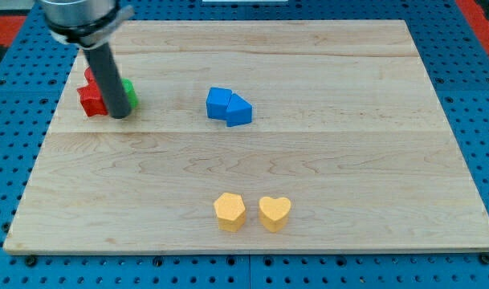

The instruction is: Move the green circle diagonally to the top right of the red circle

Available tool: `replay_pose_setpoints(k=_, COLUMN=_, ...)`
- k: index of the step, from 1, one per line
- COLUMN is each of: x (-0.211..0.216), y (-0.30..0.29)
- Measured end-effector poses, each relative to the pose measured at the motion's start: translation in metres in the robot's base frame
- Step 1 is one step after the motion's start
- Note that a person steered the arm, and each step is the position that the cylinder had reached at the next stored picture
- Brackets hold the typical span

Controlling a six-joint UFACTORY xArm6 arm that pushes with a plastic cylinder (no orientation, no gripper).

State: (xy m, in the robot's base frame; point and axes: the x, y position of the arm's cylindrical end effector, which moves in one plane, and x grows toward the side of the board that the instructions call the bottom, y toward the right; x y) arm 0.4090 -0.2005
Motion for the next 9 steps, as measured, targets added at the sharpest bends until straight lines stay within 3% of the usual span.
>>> replay_pose_setpoints(k=2, x=-0.033, y=-0.019)
replay_pose_setpoints(k=4, x=-0.011, y=-0.041)
replay_pose_setpoints(k=6, x=-0.023, y=0.009)
replay_pose_setpoints(k=9, x=-0.100, y=0.095)
